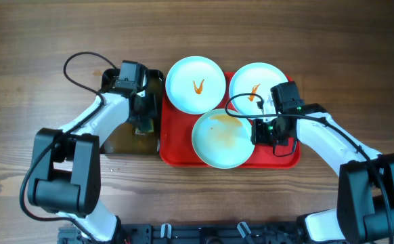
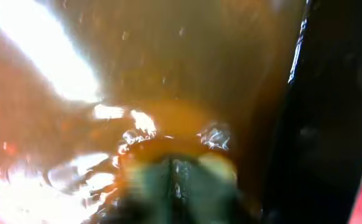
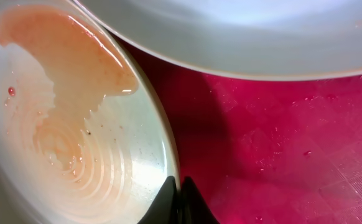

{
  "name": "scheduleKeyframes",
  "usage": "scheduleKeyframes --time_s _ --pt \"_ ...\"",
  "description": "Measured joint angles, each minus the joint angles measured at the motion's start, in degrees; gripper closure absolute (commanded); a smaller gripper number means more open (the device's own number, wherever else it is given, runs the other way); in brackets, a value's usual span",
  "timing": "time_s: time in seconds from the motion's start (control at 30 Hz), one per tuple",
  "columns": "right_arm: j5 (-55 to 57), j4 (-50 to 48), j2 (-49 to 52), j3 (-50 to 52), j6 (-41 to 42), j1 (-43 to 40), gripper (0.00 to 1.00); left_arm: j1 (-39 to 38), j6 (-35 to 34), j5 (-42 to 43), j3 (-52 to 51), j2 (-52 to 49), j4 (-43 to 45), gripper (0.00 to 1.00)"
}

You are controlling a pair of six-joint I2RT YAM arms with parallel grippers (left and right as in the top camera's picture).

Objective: Clean dirty plates on tray and stack at the side
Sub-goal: 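Return the sponge to the black tray with the left gripper, then slide the cleaned front plate rightward across the red tray with the right gripper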

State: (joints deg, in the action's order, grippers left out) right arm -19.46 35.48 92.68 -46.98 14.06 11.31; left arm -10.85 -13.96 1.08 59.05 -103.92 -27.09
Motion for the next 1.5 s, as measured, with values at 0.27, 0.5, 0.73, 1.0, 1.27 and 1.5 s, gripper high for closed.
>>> scheduleKeyframes --time_s 0.27,0.5,0.73,1.0,1.27,1.5 --pt "0.0 0.3 0.0 0.0 0.0 0.0 0.96 0.0 1.1 0.0 0.1 -0.1 -0.3 0.48" --pt "0.0 0.3 0.0 0.0 0.0 0.0 0.96 0.0 1.2 1.1 1.0 0.0 -11.8 0.89" --pt "0.0 0.3 0.0 0.0 0.0 0.0 0.96 0.0 1.3 2.0 1.0 0.0 -11.5 0.96" --pt "0.0 -0.2 0.0 0.0 0.0 0.0 0.94 0.0 1.1 2.3 1.0 3.2 -11.5 0.48" --pt "0.0 -0.9 0.0 0.0 0.0 0.0 0.94 0.0 1.1 5.7 1.6 6.8 -10.8 0.81" --pt "0.0 -1.6 0.0 0.0 -0.2 0.0 0.96 0.0 0.8 18.4 1.6 6.8 -4.4 0.95"
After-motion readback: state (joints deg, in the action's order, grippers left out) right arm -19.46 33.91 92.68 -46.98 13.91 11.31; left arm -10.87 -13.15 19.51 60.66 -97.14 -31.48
